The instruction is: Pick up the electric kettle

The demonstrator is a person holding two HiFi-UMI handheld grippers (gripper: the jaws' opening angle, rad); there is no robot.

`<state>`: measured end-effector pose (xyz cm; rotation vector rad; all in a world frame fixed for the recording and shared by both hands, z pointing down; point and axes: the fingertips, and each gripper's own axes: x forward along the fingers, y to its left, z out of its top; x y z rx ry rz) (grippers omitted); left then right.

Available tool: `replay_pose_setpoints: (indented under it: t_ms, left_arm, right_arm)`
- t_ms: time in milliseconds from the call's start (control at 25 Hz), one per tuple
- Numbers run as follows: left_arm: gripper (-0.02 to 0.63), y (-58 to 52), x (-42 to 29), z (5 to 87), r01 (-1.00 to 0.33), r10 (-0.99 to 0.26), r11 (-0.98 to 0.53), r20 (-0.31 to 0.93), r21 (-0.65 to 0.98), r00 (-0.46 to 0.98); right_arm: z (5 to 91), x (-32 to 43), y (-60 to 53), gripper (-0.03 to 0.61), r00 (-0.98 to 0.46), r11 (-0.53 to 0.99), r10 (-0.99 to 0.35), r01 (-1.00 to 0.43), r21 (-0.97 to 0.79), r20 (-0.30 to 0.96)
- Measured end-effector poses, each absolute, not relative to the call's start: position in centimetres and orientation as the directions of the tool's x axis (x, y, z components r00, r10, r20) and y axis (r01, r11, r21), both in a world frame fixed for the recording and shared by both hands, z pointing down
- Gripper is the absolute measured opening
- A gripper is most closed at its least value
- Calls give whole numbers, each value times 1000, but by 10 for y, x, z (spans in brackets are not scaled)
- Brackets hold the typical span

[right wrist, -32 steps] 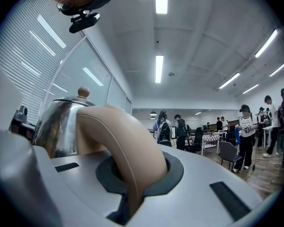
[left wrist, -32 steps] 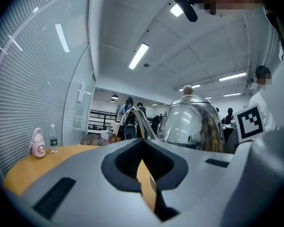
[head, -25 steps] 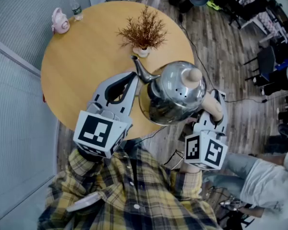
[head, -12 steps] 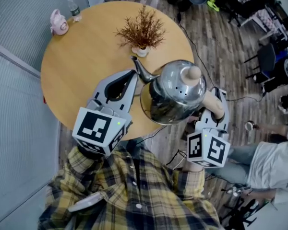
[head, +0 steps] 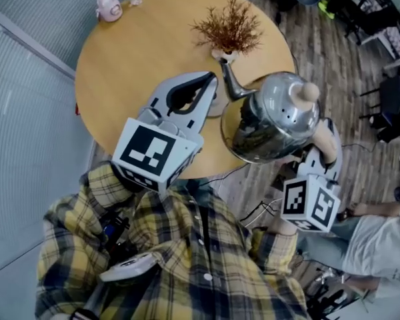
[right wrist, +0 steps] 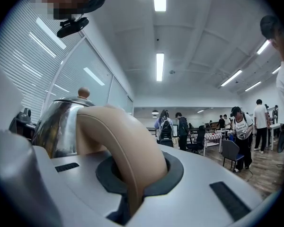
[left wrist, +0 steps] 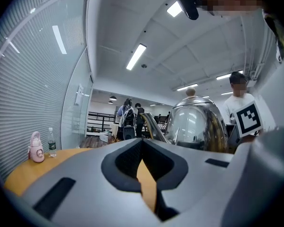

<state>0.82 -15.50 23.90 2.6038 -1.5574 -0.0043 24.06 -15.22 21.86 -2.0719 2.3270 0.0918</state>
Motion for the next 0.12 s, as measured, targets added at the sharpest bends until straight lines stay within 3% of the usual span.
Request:
replay_pose_setpoints:
  t_ms: [120]
  left_arm:
    - [2, -154, 13, 231, -863, -863, -499, 44, 80, 503]
  right_arm:
    - [211, 244, -149, 31, -113, 111, -991, -993, 26, -77]
